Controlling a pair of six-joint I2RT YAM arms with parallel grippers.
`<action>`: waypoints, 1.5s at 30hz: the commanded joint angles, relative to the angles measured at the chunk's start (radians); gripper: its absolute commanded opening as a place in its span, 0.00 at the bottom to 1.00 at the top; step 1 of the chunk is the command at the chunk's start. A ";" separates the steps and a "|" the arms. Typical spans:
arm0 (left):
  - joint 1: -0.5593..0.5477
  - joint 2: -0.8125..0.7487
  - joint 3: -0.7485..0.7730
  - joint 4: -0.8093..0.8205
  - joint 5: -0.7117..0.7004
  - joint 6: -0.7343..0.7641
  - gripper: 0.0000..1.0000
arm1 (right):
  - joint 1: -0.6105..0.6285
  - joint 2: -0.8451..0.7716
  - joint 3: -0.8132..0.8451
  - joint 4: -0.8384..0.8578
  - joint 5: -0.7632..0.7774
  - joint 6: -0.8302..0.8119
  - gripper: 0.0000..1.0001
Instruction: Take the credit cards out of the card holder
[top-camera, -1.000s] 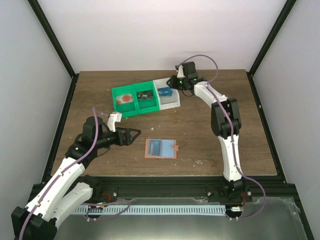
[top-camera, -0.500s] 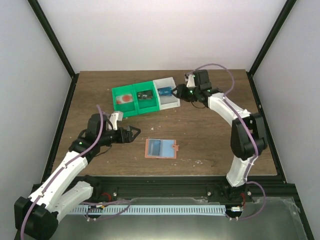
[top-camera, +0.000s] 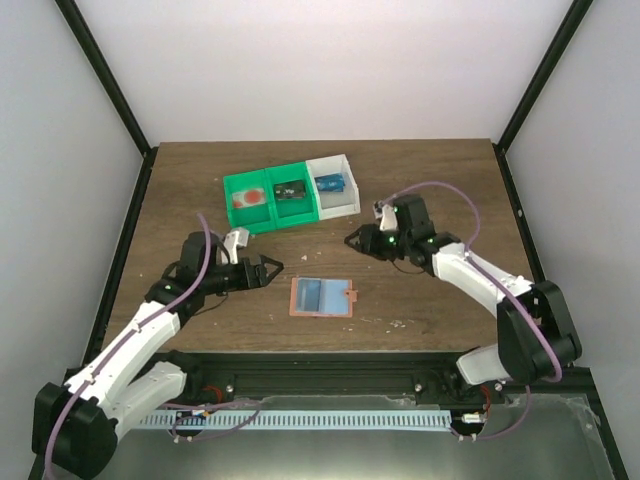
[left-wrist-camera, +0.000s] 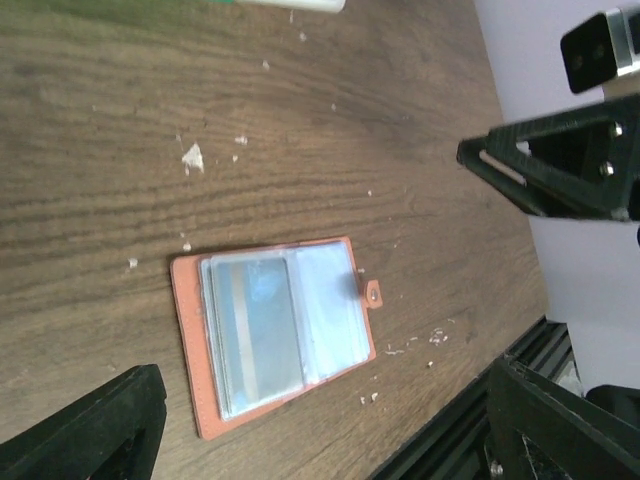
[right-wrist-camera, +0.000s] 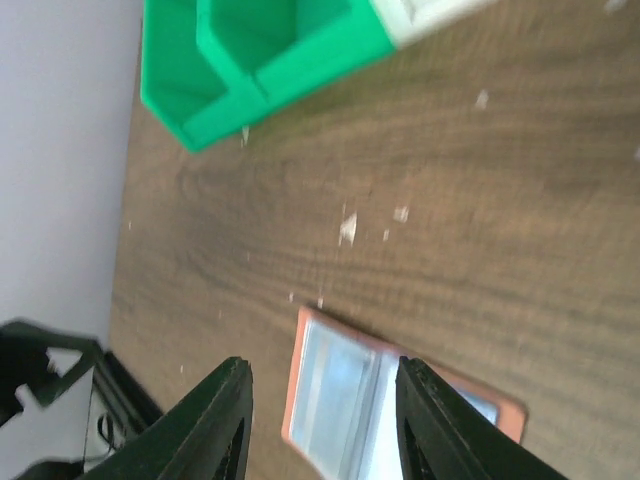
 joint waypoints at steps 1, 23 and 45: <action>0.004 0.026 -0.053 0.089 0.062 -0.060 0.89 | 0.075 -0.056 -0.105 0.096 -0.023 0.091 0.41; -0.002 0.009 -0.163 0.208 0.068 -0.119 0.88 | 0.449 0.151 -0.135 0.220 0.221 0.242 0.40; -0.003 0.022 -0.258 0.309 0.118 -0.201 0.80 | 0.516 0.243 -0.111 0.160 0.358 0.213 0.21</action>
